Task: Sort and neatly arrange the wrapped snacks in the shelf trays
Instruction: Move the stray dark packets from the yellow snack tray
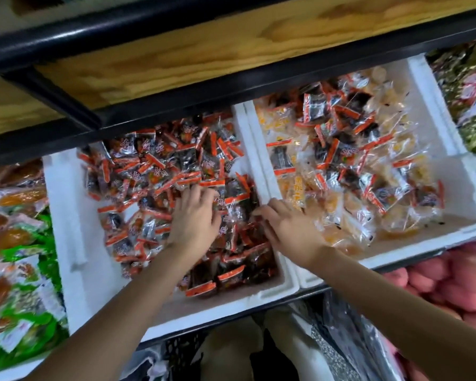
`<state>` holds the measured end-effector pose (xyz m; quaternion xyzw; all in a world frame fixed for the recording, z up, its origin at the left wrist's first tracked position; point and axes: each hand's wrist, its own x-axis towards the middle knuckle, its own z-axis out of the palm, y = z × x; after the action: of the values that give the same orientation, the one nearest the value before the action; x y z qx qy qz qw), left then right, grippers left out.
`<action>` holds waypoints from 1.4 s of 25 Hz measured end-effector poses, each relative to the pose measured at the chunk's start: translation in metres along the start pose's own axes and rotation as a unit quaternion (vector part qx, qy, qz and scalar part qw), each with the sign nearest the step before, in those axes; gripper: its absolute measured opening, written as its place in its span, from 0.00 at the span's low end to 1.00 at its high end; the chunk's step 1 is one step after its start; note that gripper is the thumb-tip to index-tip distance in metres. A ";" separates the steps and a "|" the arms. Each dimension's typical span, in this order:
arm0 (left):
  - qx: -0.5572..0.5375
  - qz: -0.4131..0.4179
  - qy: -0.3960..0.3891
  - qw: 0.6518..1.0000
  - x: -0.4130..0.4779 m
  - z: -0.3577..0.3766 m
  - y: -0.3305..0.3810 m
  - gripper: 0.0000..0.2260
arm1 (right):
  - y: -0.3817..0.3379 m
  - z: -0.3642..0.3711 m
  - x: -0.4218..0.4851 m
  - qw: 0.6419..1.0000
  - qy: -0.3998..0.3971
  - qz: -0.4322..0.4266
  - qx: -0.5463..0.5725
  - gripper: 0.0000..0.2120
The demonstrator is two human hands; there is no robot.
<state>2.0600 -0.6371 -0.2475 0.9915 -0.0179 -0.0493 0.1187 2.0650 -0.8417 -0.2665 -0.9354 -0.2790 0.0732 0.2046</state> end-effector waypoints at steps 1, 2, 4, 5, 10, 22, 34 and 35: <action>-0.003 0.026 -0.005 1.000 0.004 0.002 0.015 0.17 | 0.014 -0.010 -0.007 1.000 0.001 0.005 -0.012 0.12; -0.005 0.049 -0.007 0.999 0.009 0.005 0.030 0.17 | 0.031 -0.020 -0.013 1.000 0.007 0.010 -0.017 0.13; -0.011 0.077 -0.009 0.997 0.019 0.013 0.056 0.18 | 0.067 -0.034 -0.022 0.998 0.032 0.025 -0.040 0.12; -0.014 0.083 -0.006 0.996 0.025 0.018 0.068 0.18 | 0.085 -0.040 -0.024 0.997 0.040 0.034 -0.056 0.12; -0.067 0.065 0.005 0.996 0.077 0.044 0.119 0.20 | 0.164 -0.059 -0.017 0.988 0.051 0.135 -0.048 0.17; -0.086 -0.121 0.065 0.987 0.143 0.102 0.158 0.29 | 0.218 -0.050 0.032 0.982 0.001 0.134 -0.132 0.28; -0.502 -0.180 0.095 0.840 0.113 0.075 0.201 0.04 | 0.163 -0.051 0.007 0.940 0.169 0.139 0.262 0.23; -0.575 -0.202 0.064 0.790 0.112 0.073 0.207 0.07 | 0.159 -0.049 0.008 0.938 0.167 0.138 0.271 0.24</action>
<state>2.1585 -0.8605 -0.2791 0.7222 0.2218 -0.0098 0.6550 2.1616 -0.9748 -0.2897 -0.8726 -0.0786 0.0167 0.4817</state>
